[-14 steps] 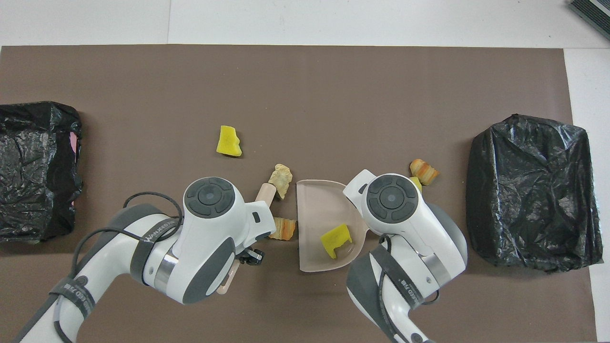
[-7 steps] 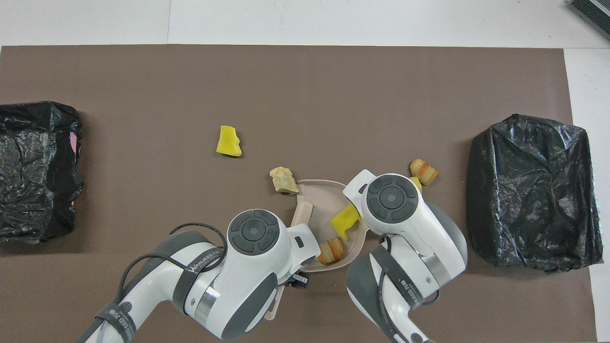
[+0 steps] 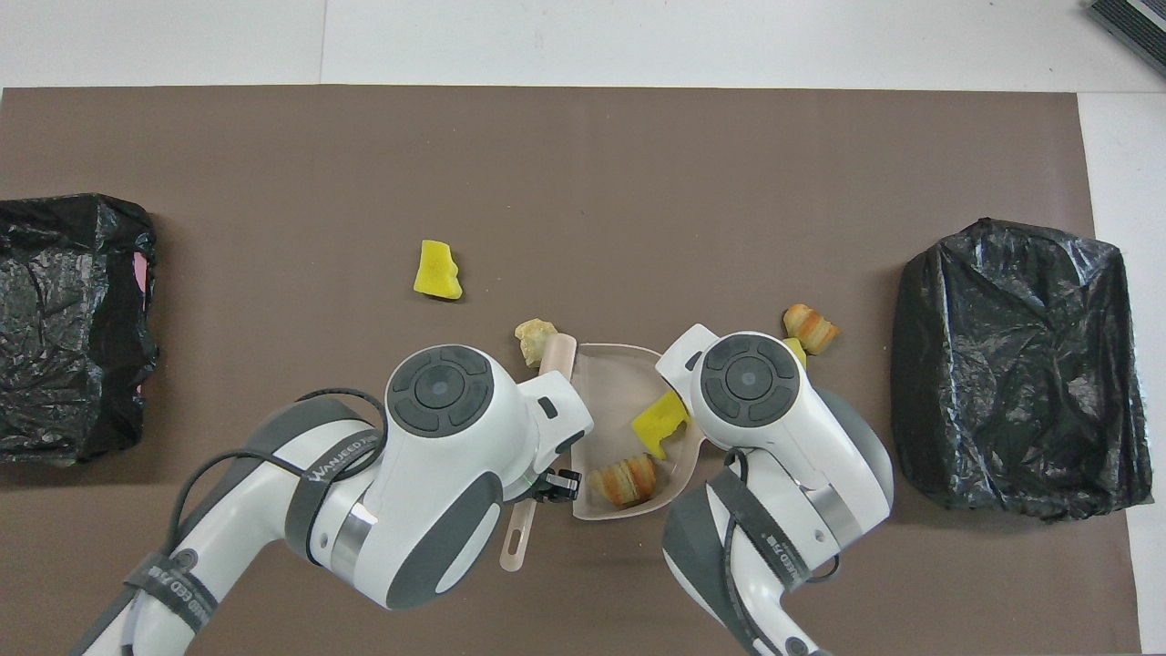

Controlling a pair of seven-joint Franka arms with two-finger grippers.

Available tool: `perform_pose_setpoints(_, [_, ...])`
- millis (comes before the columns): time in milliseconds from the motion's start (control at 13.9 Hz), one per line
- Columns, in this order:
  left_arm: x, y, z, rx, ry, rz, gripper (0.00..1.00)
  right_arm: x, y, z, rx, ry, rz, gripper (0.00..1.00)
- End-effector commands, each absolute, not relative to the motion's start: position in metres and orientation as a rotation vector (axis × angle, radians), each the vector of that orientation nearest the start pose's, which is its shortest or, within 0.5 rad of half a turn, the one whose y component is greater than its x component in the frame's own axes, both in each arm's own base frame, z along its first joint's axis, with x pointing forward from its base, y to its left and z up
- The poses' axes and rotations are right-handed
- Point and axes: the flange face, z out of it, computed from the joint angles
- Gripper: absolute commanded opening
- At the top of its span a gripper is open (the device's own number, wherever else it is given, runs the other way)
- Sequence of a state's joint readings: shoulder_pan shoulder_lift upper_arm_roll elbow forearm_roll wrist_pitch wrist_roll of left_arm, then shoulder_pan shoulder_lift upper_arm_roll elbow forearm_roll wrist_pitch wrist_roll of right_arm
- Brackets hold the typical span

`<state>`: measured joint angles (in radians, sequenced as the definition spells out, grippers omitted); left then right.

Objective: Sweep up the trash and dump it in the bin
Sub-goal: 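Sweep the bread chunks into the dustpan with the left gripper's brush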

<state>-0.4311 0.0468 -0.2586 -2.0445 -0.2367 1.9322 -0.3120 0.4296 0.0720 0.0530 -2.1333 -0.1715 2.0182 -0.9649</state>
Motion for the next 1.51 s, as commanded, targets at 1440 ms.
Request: perform_pose_setpoints(1440, [0.412,-0.345,0.377,-2.934,1.080,0.421,0.00,0.453,0.251,0.369,-2.550,-1.998,0.382,0.00])
